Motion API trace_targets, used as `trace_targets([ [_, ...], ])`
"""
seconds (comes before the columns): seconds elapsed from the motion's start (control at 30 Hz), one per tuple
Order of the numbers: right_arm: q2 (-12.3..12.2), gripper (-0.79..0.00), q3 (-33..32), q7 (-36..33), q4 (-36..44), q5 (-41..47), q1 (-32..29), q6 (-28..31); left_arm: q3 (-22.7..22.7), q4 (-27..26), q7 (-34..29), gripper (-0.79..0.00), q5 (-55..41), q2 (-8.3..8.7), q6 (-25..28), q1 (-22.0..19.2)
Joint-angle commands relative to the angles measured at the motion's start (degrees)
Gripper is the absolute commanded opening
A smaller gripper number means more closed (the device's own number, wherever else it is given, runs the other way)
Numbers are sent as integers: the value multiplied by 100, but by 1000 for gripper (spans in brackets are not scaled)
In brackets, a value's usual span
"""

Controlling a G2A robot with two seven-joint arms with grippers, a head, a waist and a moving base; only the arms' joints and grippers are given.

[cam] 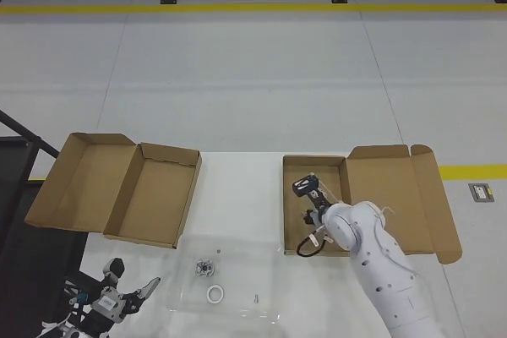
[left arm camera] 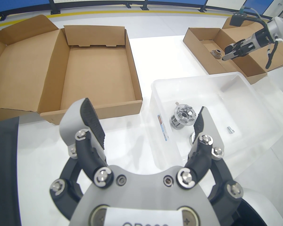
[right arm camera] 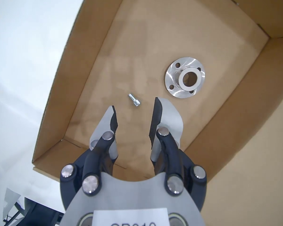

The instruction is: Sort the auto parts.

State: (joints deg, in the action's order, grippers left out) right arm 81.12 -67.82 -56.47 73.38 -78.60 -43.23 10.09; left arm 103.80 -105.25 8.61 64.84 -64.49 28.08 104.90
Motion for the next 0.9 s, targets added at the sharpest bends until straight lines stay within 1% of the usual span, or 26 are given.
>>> trace_targets([
  [0.0, -34, -416, -10, -70, 716, -175, -317, -49, 0, 0, 0, 0, 0, 0, 0, 0],
  [0.1, -75, -413, 25, -184, 1666, -484, -757, -117, 0, 0, 0, 0, 0, 0, 0, 0],
  [0.2, -94, -388, 170, -224, 2563, -754, -1169, -163, 0, 0, 0, 0, 0, 0, 0, 0],
  [0.23, -96, -320, 253, -224, 2830, -836, -1289, -156, 0, 0, 0, 0, 0, 0, 0, 0],
  [0.3, -98, -28, 424, -271, 3242, -1084, -1461, -168, 0, 0, 0, 0, 0, 0, 0, 0],
  [0.33, -92, 0, 553, -320, 3429, -1275, -1526, -226, 0, 0, 0, 0, 0, 0, 0, 0],
  [0.43, -58, 0, 974, -436, 3866, -1602, -1723, -358, 0, 0, 0, 0, 0, 0, 0, 0],
  [0.53, -8, 0, 1423, -637, 4071, -1845, -1837, -446, 0, 0, 0, 0, 0, 0, 0, 0],
  [0.63, 84, 0, 1838, -1024, 3986, -2089, -1839, -862, 0, 0, 0, 0, 0, 0, 0, 0],
  [0.73, 234, 0, 2212, -1704, 3672, -1894, -1674, -1249, 0, 0, 0, 0, 0, 0, 0, 0],
  [0.87, 251, 0, 2248, -1771, 3622, -1885, -1642, -1272, 0, 0, 0, 0, 0, 0, 0, 0],
])
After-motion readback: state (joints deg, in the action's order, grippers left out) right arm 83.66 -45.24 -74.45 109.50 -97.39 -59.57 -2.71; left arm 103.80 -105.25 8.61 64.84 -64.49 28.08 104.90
